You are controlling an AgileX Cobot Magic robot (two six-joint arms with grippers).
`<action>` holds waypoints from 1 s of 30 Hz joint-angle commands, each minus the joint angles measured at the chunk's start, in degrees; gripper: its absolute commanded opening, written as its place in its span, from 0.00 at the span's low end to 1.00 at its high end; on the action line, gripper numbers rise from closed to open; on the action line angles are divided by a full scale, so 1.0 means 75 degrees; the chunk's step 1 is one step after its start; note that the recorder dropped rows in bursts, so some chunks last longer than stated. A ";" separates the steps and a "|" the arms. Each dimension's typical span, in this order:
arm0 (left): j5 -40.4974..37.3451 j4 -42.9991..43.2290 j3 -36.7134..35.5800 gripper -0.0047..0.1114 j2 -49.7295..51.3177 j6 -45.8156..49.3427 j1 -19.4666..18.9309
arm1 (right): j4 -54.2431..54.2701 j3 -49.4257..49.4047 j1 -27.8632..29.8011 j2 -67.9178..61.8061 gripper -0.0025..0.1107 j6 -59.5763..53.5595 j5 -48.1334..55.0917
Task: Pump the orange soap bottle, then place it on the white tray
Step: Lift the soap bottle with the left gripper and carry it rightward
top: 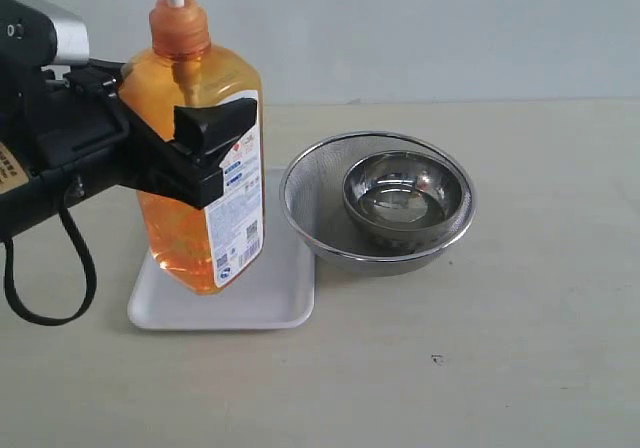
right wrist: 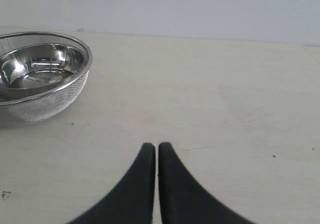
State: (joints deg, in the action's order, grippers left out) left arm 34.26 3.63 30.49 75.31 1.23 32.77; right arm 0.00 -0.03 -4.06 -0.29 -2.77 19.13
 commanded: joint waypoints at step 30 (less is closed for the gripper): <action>0.0167 0.1773 0.0713 0.08 -0.0154 -0.0731 0.1407 | -0.0075 0.0004 0.0047 0.0038 0.02 -0.0011 -0.0031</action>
State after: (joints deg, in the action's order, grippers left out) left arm 31.27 14.56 34.74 75.31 -3.96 42.97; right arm -0.36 -0.03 -4.06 -0.29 -2.77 19.13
